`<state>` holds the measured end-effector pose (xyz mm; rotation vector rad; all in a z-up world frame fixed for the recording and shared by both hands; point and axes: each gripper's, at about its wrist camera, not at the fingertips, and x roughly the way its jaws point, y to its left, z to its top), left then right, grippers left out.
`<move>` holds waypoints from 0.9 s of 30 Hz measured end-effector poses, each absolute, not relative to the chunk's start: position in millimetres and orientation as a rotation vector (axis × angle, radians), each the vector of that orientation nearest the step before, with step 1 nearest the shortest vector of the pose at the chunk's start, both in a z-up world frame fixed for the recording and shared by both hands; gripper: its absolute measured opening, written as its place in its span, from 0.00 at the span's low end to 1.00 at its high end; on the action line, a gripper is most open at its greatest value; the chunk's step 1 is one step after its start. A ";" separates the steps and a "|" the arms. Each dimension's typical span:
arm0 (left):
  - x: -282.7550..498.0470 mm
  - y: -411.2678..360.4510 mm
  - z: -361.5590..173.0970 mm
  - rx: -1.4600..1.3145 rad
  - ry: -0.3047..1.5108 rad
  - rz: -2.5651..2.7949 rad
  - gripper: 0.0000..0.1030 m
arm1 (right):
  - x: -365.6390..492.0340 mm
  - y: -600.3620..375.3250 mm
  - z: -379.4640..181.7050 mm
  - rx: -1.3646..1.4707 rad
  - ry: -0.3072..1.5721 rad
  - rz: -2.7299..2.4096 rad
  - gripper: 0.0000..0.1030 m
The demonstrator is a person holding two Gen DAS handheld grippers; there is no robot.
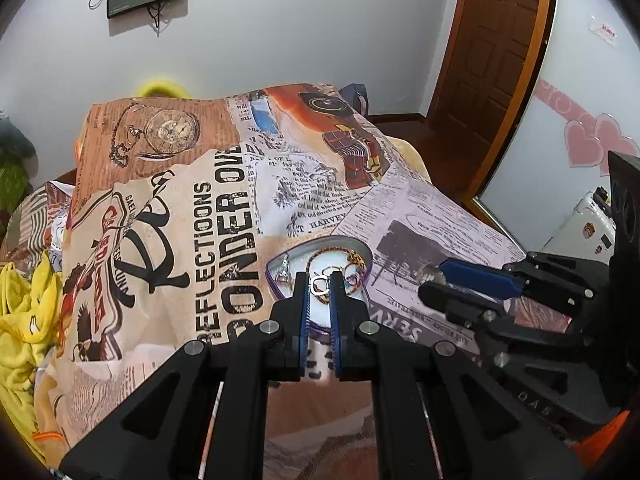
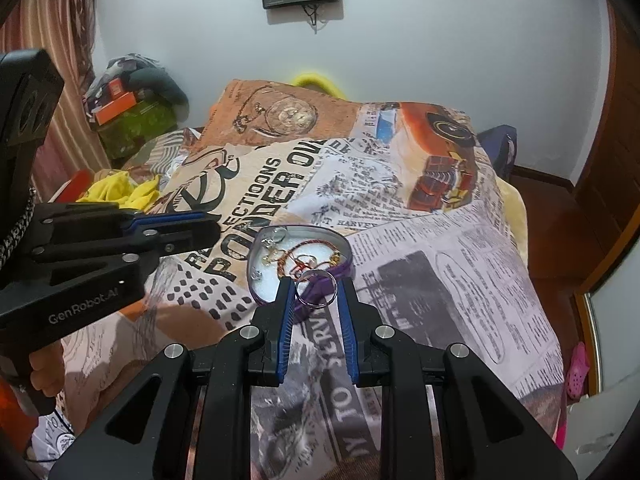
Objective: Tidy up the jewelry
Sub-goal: 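Carry both pieces over the tin and open both tools inside it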
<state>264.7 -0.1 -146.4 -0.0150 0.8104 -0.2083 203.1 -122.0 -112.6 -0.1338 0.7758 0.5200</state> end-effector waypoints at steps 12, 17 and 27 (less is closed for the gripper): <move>288.6 1.8 -160.1 -0.014 0.825 -0.236 0.08 | 219.0 -106.7 -122.8 -0.142 0.791 0.549 0.19; 295.5 0.8 -169.4 -0.024 0.846 -0.263 0.08 | 223.6 -105.0 -129.2 -0.138 0.808 0.551 0.19; 301.9 7.3 -175.4 -0.046 0.863 -0.267 0.08 | 229.7 -100.2 -141.2 -0.141 0.843 0.562 0.19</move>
